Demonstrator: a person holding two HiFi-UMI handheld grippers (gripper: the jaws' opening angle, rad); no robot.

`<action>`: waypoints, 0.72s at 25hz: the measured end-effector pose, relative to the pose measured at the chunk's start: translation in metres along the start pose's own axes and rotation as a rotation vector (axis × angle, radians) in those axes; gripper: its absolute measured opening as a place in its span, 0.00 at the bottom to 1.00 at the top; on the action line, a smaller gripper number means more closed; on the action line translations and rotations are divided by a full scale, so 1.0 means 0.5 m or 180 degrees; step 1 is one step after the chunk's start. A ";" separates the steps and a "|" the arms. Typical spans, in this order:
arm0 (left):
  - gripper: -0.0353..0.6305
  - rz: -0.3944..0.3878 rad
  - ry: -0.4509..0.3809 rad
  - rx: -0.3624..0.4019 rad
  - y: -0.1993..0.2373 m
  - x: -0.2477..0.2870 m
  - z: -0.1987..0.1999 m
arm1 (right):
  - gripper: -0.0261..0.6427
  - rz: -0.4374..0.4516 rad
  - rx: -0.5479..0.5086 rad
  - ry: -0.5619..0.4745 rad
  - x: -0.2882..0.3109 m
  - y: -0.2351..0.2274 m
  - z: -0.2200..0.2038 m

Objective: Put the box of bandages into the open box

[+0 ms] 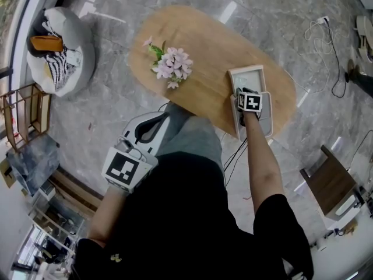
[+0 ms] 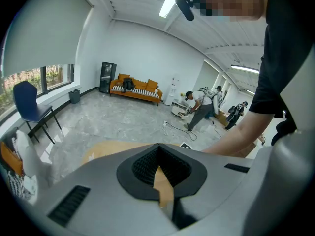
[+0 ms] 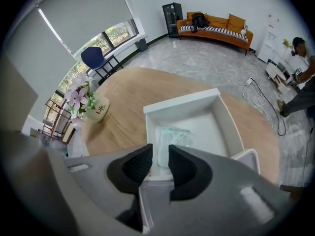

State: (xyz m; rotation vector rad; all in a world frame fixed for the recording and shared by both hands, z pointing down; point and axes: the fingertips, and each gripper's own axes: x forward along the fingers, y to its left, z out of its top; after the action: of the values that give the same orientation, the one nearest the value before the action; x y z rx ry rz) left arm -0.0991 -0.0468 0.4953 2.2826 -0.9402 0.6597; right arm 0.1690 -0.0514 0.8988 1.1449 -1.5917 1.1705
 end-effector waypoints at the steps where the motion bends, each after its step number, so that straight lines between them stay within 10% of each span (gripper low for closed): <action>1: 0.07 0.0002 -0.0014 -0.0001 -0.001 -0.002 0.002 | 0.19 0.0000 -0.0011 -0.0013 -0.005 0.003 0.002; 18: 0.07 -0.0166 -0.0339 0.0310 -0.034 -0.008 0.065 | 0.11 0.0094 -0.0324 -0.0577 -0.187 0.093 0.087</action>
State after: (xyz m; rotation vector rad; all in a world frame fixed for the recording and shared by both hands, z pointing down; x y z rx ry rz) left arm -0.0820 -0.0568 0.4642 2.4404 -0.9123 0.5780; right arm 0.1422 -0.0688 0.7902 1.1918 -1.7899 1.0152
